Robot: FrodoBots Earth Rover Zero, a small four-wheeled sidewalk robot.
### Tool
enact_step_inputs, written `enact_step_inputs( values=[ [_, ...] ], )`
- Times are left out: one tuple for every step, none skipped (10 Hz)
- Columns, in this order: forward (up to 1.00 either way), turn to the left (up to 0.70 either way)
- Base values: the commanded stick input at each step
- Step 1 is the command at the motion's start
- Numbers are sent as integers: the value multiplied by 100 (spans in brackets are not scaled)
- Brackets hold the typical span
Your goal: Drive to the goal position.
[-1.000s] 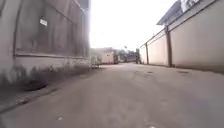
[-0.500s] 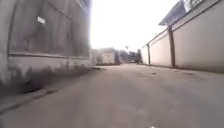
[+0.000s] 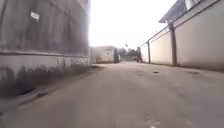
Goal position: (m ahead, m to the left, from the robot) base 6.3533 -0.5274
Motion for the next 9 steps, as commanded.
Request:
enact_step_inputs(
  values=[
    [50,0],
    [50,0],
    [50,0],
    [50,0],
    [50,0],
    [50,0],
    [50,0],
    [50,0],
    [50,0]
  ],
)
